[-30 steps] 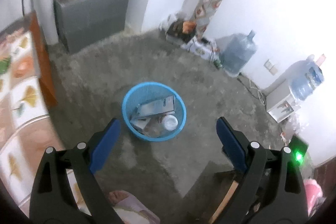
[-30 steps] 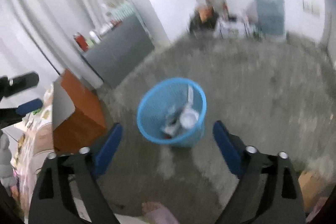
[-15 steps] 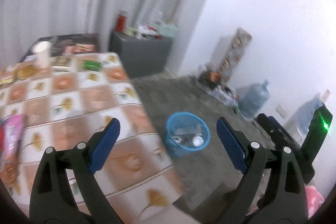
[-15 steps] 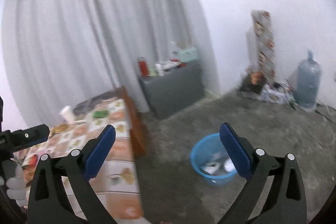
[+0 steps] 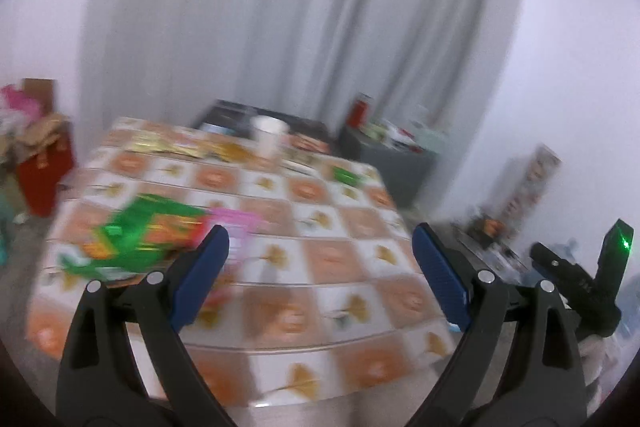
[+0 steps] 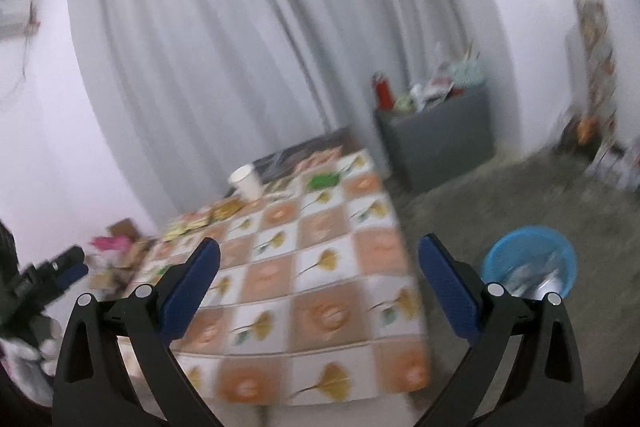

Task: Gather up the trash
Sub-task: 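Move both tools back to the table toward the green and pink snack bags, then grasp the green chip bag with the left tool while the right tool grasps the pink snack bag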

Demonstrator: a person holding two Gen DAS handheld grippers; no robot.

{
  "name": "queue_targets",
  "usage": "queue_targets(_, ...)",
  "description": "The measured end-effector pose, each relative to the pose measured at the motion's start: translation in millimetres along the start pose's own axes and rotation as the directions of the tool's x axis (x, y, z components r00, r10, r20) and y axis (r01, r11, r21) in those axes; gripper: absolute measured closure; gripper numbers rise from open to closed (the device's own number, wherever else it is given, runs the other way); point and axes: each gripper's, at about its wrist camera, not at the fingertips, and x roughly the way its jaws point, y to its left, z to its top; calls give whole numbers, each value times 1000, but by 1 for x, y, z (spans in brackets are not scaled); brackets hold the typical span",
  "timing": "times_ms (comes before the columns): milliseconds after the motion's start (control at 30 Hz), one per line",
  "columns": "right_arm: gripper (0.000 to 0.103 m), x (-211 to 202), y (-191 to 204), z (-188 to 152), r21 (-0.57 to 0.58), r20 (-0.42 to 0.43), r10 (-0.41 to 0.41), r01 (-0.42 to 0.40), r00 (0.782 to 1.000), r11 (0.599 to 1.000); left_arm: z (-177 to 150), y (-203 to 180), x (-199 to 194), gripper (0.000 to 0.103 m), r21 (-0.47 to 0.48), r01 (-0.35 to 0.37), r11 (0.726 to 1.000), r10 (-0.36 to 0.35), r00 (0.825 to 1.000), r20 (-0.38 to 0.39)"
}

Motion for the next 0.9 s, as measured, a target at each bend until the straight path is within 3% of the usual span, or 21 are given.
queue_targets(100,6,20,3,-5,68,-88,101,-95,991,993,-4,39,-21,14,-57,-85,995,87,996,23)
queue_targets(200,7,45,11,-13,121,-172,184,-165,968,979,-14,71,-30,14,-112,-154,982,157,988,15)
queue_targets(333,7,82,30,-26,200,-278,307,-258,910,945,-28,100,-29,14,-165,-203,965,201,979,-26)
queue_targets(433,7,104,46,-33,224,-343,348,-284,872,932,-33,106,-24,14,-152,-226,962,223,974,-41)
queue_targets(633,13,152,73,-51,289,-472,415,-308,778,906,-35,100,0,15,37,-269,962,271,960,-73)
queue_targets(700,16,166,81,-57,303,-505,422,-303,753,903,-38,92,16,18,137,-295,946,309,946,-96)
queue_targets(867,22,210,105,-74,350,-592,463,-307,660,885,-47,85,52,25,306,-320,897,371,920,-125)
queue_targets(900,23,214,109,-75,354,-602,465,-305,649,884,-49,86,61,27,342,-328,881,390,911,-132)
